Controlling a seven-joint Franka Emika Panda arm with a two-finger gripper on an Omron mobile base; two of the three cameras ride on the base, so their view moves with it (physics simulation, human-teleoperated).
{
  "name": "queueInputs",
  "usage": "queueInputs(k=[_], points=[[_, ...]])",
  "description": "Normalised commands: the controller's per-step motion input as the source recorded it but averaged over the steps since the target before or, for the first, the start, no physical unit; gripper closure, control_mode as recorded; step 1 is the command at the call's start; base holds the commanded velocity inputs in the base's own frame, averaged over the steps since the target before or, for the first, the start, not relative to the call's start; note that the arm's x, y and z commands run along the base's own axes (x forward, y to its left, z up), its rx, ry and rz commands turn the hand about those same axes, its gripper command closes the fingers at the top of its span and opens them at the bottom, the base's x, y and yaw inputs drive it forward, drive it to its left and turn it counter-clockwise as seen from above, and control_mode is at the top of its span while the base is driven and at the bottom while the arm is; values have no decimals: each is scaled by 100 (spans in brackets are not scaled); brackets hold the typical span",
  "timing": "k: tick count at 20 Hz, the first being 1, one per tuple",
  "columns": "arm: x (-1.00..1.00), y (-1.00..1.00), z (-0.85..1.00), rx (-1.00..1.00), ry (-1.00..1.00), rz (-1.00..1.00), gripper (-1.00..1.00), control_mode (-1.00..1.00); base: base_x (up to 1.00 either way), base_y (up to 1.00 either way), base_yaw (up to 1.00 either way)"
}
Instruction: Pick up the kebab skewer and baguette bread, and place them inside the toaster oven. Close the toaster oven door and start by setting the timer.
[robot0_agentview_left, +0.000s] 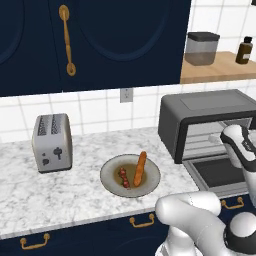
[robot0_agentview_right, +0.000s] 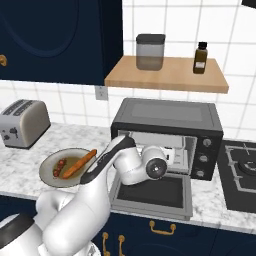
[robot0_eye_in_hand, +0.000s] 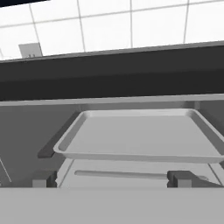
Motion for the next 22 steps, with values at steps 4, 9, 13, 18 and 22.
queueInputs(k=[4, 9, 13, 18, 22], points=[[29, -15, -16, 0, 0, 0, -100, -100, 0, 0, 0], [12, -9, -31, 0, 0, 0, -100, -100, 0, 0, 0], [20, -11, 0, 0, -3, 0, -100, -100, 0, 0, 0], [12, -10, 0, 0, -1, 0, -100, -100, 0, 0, 0], [40, 0, 0, 0, 0, -2, -100, -100, 0, 0, 0]])
